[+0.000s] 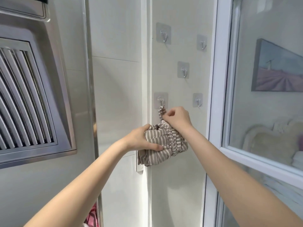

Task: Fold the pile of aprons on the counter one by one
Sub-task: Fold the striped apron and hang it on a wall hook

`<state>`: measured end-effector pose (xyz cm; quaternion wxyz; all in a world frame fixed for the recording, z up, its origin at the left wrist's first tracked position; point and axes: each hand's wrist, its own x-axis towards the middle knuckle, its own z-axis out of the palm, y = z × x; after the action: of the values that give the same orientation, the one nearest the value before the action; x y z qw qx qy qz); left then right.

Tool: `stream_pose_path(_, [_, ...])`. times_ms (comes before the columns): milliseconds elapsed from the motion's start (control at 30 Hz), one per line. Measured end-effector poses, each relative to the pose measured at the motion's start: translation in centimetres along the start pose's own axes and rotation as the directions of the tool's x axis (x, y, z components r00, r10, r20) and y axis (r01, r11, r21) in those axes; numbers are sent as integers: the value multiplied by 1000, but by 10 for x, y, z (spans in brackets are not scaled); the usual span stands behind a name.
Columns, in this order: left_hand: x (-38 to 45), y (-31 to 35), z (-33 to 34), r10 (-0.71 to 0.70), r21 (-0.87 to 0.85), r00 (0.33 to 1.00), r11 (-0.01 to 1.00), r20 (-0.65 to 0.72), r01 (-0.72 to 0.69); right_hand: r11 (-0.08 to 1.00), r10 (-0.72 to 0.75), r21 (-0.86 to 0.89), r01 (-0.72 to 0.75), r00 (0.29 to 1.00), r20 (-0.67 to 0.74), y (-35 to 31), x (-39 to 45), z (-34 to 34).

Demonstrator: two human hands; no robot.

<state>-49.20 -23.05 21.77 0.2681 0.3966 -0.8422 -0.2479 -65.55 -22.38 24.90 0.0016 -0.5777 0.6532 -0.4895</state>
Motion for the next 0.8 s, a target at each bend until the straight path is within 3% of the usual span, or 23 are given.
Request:
stream_pose_path(67, [-1,-10,2,-6,-99,1000,995,-11,5,997,-54,59,54,999,-4,19,-11,-4])
stream_pose_path(133, [-3,-15,6,10,-103,998,995,-59,-16,988,-75,140,62,993,94,37,-23,-7])
stream_pose_path(267, [-9,-25,20,57,-19,956,998,-288,-66,867,-70,485,-115,935,347,64,-43,-7])
stream_pose_path(367, [-12,-25,20,110,50,916,994,-385,-99,813,-71,570,-118,952,298,67,-47,0])
stream_pose_path(433, [-14,-16,19,233,305,867,947,-441,-99,798,-44,596,-87,978,203,63,-49,5])
stream_pose_path(467, [-13,-10,18,409,529,800,837,-439,-138,791,-29,607,-82,985,170,62,-49,7])
stream_pose_path(500, [-11,-2,18,603,709,713,672,-358,-213,794,-18,604,-73,989,144,59,-49,7])
stream_pose_path(567, [-5,11,18,774,793,628,431,-80,-430,825,-3,562,-55,995,101,55,-48,7])
stream_pose_path(667, [-1,21,10,733,705,661,383,160,-596,848,14,527,-55,997,81,53,-42,2])
stream_pose_path(800, [2,31,-7,591,695,752,409,291,-591,806,29,580,-115,987,156,46,-29,-13])
